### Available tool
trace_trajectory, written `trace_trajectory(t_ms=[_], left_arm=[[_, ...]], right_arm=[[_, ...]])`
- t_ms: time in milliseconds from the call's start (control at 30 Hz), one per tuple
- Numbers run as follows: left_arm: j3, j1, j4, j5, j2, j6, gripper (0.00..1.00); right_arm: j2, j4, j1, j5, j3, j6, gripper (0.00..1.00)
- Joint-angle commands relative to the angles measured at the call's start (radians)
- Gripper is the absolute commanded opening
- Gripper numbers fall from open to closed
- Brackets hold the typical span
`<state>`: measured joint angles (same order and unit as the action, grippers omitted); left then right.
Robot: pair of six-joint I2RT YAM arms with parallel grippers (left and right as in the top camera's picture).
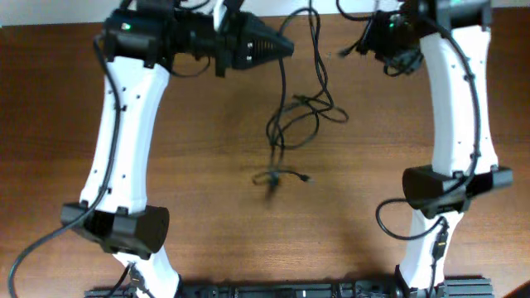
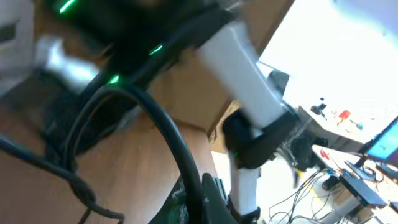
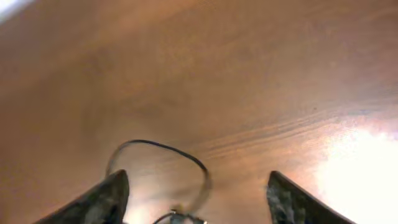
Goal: Untangle cables
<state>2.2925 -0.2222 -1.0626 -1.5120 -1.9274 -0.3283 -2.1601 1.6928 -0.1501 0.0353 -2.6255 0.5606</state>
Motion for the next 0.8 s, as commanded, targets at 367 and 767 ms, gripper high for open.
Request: trace_trajectory(t_ms=[367, 767], left_arm=[[0.145, 0.004, 0.465, 0.521, 0.059, 0.798, 0.00], [0.145, 0.104, 1.366, 0.799, 0.072, 1.291, 0.00]], right_arm=[[-0.025, -0.025, -0.006, 0.130, 0.056, -0.232, 0.98], [-0.025, -0.029, -0.007, 0.114, 0.153, -0.232, 0.98]])
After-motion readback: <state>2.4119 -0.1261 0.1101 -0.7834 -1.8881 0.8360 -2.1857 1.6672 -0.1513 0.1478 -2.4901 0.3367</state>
